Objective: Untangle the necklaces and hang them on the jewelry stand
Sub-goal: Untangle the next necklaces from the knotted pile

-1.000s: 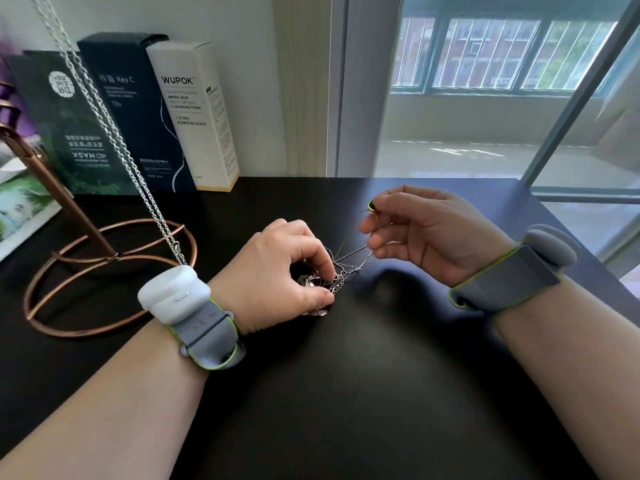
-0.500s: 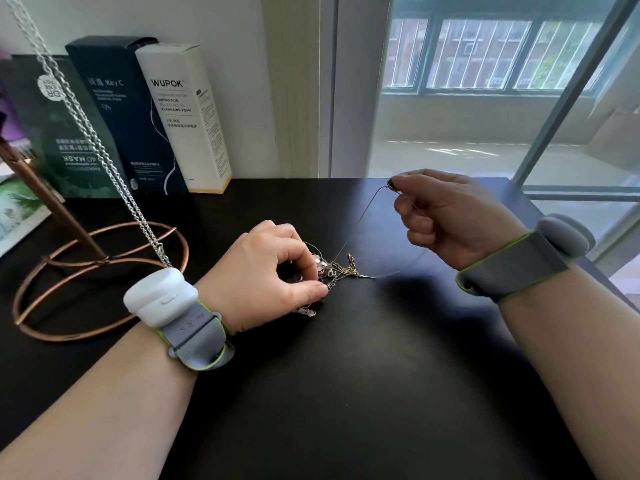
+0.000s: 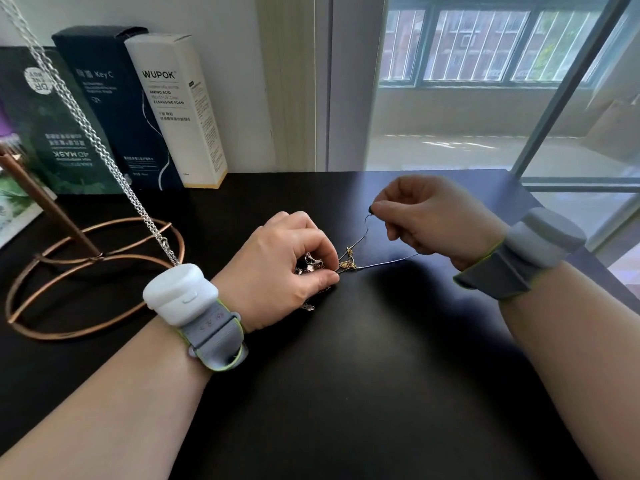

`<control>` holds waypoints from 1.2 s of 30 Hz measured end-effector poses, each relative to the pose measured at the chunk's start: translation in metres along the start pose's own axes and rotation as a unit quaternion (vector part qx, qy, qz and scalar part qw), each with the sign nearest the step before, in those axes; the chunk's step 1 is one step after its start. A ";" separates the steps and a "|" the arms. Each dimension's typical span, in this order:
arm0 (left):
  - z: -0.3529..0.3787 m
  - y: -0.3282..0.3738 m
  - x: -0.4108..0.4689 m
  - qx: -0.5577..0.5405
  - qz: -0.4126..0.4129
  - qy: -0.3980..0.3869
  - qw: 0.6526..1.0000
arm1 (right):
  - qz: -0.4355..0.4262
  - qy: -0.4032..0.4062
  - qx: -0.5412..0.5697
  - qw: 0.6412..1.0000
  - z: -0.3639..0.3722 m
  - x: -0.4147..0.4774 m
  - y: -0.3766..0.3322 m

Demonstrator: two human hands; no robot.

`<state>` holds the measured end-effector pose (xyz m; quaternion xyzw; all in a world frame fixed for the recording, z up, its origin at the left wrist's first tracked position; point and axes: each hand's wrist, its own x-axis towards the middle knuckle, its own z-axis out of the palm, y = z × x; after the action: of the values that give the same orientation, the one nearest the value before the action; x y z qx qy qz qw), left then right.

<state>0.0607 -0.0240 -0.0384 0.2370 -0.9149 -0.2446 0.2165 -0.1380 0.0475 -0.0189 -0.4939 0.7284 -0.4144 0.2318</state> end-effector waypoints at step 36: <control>-0.008 -0.002 -0.005 0.027 -0.023 0.004 0.999 | -0.089 -0.130 -0.287 0.945 -0.007 -0.008 -0.010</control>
<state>0.0693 -0.0262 -0.0345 0.2642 -0.9147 -0.2242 0.2082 -0.1341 0.0559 -0.0074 -0.6514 0.7334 -0.1395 0.1352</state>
